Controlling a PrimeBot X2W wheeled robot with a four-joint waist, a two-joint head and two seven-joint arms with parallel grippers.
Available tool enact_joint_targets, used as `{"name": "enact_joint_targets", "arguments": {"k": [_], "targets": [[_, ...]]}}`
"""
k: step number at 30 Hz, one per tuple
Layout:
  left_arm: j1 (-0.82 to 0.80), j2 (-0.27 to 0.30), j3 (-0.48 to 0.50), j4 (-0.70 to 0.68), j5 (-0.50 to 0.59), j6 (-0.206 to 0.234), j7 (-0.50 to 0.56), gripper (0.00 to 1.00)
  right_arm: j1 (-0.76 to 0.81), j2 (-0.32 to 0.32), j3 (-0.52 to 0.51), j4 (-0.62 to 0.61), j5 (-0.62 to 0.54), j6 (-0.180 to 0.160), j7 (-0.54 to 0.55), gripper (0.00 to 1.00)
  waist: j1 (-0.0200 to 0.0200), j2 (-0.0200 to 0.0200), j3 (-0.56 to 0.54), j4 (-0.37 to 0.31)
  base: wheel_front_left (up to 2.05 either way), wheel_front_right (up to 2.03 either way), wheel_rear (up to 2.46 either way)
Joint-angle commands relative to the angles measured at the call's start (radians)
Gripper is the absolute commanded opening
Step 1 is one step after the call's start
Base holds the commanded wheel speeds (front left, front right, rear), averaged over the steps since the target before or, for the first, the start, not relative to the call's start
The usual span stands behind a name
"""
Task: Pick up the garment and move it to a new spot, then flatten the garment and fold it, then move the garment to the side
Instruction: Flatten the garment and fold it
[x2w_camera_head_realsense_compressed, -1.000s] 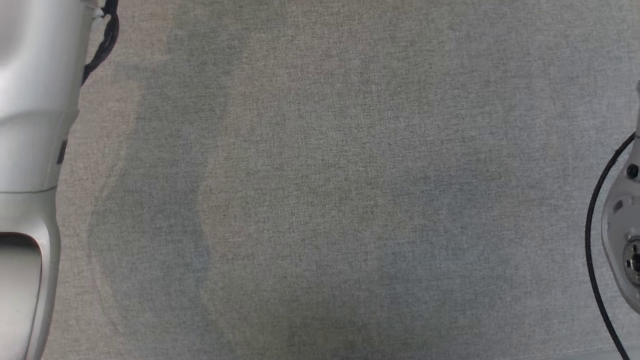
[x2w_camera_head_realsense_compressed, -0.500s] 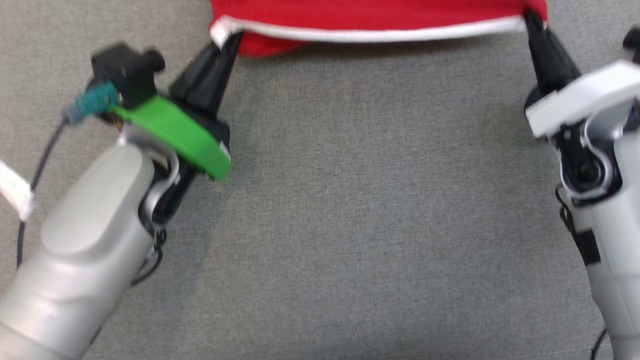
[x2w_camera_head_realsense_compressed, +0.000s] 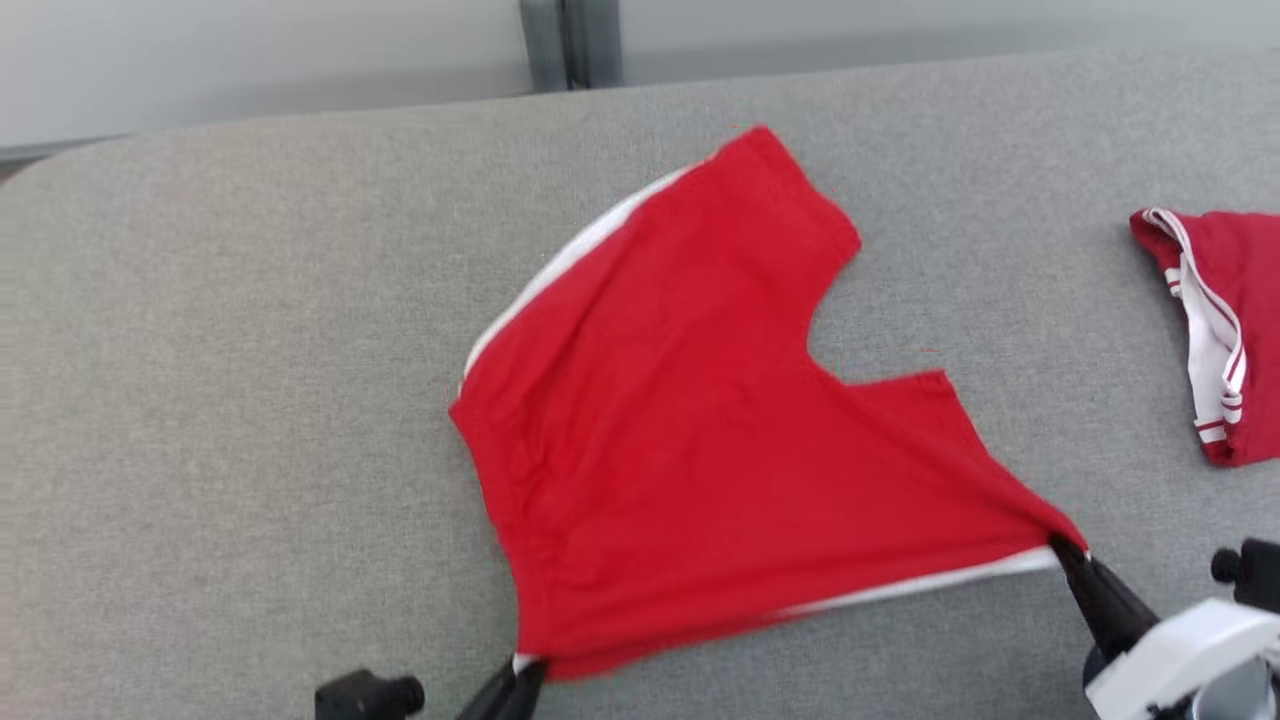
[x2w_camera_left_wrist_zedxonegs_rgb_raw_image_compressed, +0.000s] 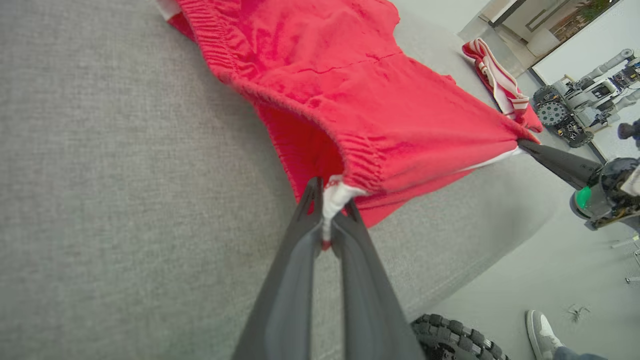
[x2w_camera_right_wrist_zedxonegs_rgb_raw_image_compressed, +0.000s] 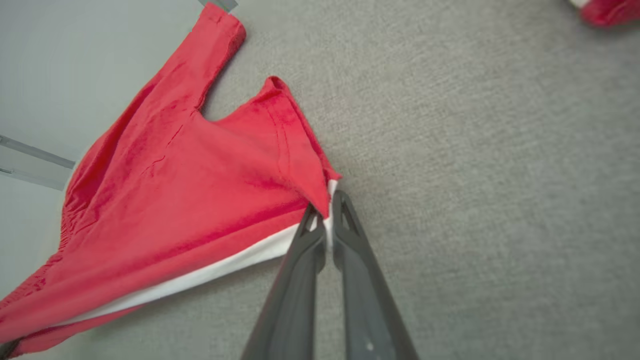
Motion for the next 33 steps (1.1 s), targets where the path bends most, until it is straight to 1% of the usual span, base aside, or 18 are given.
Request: {"name": "enact_joint_targets", "arguments": {"k": [1, 2, 6, 8, 10, 14, 15, 17, 19, 21, 23, 27, 29, 33], "targets": [[0.056, 0.008, 0.000, -0.013, -0.007, 0.021, -0.007, 0.00, 0.052, -0.008, -0.024, -0.015, -0.002, -0.002, 0.005, 0.00, 0.0001, 0.0000, -0.127, 0.031, 0.00, 0.00, 0.00], [0.093, 0.000, 0.002, -0.031, -0.014, 0.032, -0.008, 0.00, 0.091, -0.012, -0.039, -0.032, -0.008, -0.002, 0.012, 0.00, 0.0001, 0.0000, -0.137, 0.038, 0.00, 0.00, 0.00], [0.172, -0.024, 0.027, -0.077, -0.014, 0.044, -0.010, 0.00, 0.191, -0.003, -0.113, -0.096, -0.016, -0.002, 0.046, 0.00, 0.0001, 0.0000, -0.146, 0.071, 0.00, 0.00, 0.00], [0.182, -0.039, 0.041, -0.088, -0.006, 0.037, -0.010, 0.00, 0.195, 0.000, -0.138, -0.126, -0.027, -0.002, 0.073, 0.00, 0.0001, 0.0000, -0.138, 0.088, 0.00, 0.00, 0.00], [0.171, -0.049, 0.050, -0.093, -0.003, 0.028, -0.009, 0.00, 0.166, 0.001, -0.151, -0.151, -0.038, -0.002, 0.106, 0.00, 0.0001, 0.0000, -0.124, 0.102, 0.00, 0.00, 0.00], [0.103, -0.086, 0.080, -0.107, -0.034, 0.000, -0.004, 0.00, 0.047, -0.018, -0.162, -0.181, -0.072, -0.002, 0.191, 0.00, 0.0001, 0.0000, -0.062, 0.140, 0.00, 0.00, 0.00], [0.080, -0.108, 0.086, -0.109, -0.056, -0.017, 0.002, 0.00, 0.012, -0.030, -0.167, -0.183, -0.087, -0.002, 0.214, 0.00, 0.0001, 0.0000, -0.037, 0.162, 0.00, 0.00, 0.00], [0.032, -0.125, 0.085, -0.092, -0.073, -0.045, 0.035, 0.00, -0.065, -0.031, -0.169, -0.182, -0.087, -0.002, 0.265, 0.00, 0.0001, 0.0000, 0.008, 0.196, 0.00, 0.00, 0.00], [-0.027, -0.152, 0.092, -0.070, -0.092, -0.067, 0.062, 0.00, -0.162, -0.060, -0.156, -0.177, -0.115, -0.001, 0.318, 0.00, 0.0001, 0.0000, 0.059, 0.224, 0.00, 0.00, 0.00], [-0.083, -0.175, 0.091, -0.042, -0.105, -0.088, 0.089, 0.00, -0.238, -0.072, -0.147, -0.150, -0.137, -0.001, 0.362, 0.00, 0.0001, 0.0000, 0.098, 0.253, 0.00, 0.00, 0.00], [-0.134, -0.189, 0.093, -0.006, -0.105, -0.099, 0.111, 0.00, -0.317, -0.078, -0.137, -0.118, -0.153, -0.001, 0.401, 0.00, 0.0001, 0.0000, 0.126, 0.278, 0.00, 0.00, 0.00], [-0.226, -0.229, 0.106, 0.055, -0.110, -0.109, 0.130, 0.00, -0.458, -0.082, -0.110, -0.041, -0.187, -0.001, 0.467, 0.00, 0.0001, 0.0000, 0.169, 0.315, 0.00, 0.00, 0.00], [-0.257, -0.246, 0.115, 0.089, -0.113, -0.110, 0.131, 0.00, -0.515, -0.082, -0.093, 0.001, -0.210, -0.001, 0.487, 0.00, 0.0001, 0.0000, 0.181, 0.328, 0.00, 0.00, 0.00], [-0.308, -0.272, 0.112, 0.147, -0.103, -0.127, 0.135, 0.00, -0.597, -0.079, -0.058, 0.085, -0.247, -0.001, 0.504, 0.00, 0.0001, 0.0000, 0.188, 0.350, 0.00, 0.00, 0.00]]}}
